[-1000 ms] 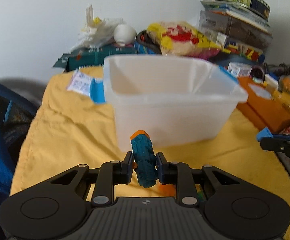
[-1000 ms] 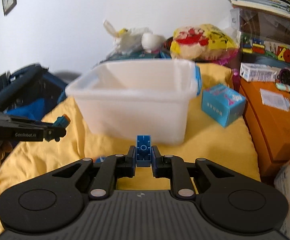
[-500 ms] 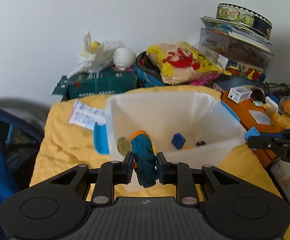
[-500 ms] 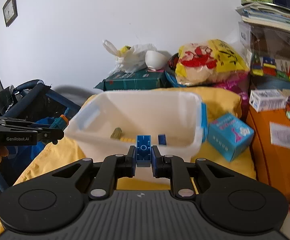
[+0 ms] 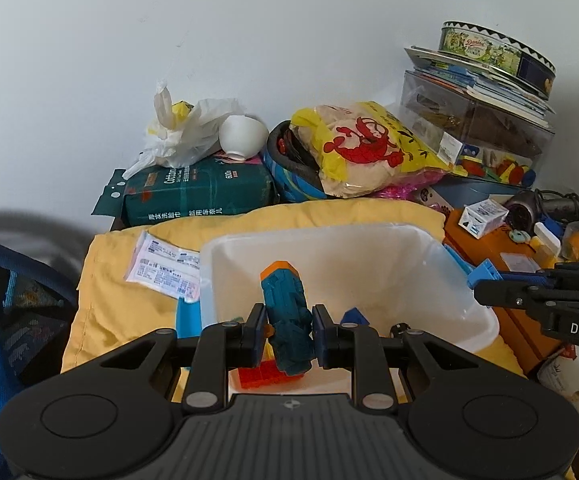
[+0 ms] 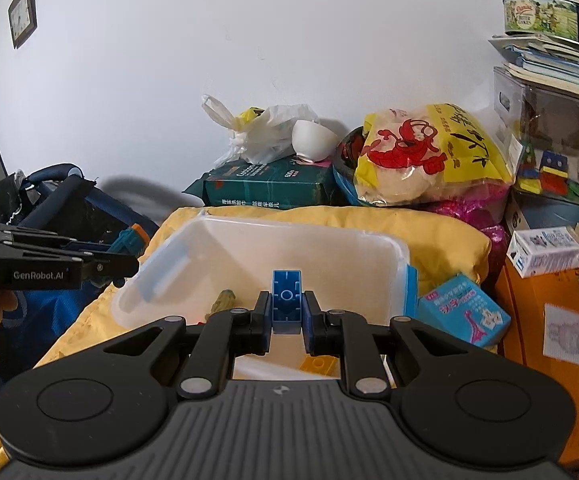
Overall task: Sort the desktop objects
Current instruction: 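Carry the teal figure and blue brick over the white bin, then open both tools to drop the teal figure and blue brick into the bin, then move both open tools back toward the pile, then grasp a small yellow block with the right tool while the left tool reaches the pile, then grasp the green toy car with the left tool while the right tool holds the yellow block, then carry the green car and yellow block over the white bin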
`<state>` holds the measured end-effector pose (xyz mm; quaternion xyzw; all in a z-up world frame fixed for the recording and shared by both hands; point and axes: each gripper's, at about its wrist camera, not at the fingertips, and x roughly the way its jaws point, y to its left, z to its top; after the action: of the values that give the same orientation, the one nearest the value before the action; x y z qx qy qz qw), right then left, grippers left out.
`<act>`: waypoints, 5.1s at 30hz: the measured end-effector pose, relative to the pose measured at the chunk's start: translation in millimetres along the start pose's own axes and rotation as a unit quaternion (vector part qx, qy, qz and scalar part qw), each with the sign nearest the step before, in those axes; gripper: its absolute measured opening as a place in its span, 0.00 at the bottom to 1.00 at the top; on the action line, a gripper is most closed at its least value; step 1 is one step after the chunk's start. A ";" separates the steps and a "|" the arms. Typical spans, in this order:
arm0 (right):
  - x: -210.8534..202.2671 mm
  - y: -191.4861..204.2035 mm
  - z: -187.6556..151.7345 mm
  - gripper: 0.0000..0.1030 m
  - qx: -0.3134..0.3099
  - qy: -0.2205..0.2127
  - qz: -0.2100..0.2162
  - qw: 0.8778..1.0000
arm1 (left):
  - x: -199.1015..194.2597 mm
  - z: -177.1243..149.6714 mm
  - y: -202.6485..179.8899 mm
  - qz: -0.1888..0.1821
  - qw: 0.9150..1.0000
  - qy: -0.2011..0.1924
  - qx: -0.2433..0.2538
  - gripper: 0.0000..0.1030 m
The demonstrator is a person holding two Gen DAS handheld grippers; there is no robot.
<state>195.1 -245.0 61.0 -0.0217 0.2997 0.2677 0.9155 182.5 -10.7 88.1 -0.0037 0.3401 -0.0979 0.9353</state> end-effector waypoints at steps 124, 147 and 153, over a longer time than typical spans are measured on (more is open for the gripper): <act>-57.2 6.5 -102.8 0.28 0.030 0.036 -0.018 0.999 | 75.5 -146.2 -17.9 0.057 0.992 0.109 -0.022 0.38; -60.6 12.4 -109.6 0.28 0.031 0.033 -0.005 0.999 | 47.2 -158.0 -10.9 0.054 0.994 0.090 0.014 0.32; -65.0 8.6 -102.2 0.28 0.035 0.017 -0.012 0.999 | -0.2 -125.0 -3.7 0.032 0.999 0.033 -0.003 0.32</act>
<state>91.9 -289.2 14.7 0.0026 0.3240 0.2460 0.9135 102.1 -6.9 -7.6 0.0076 0.3707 -0.0668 0.9263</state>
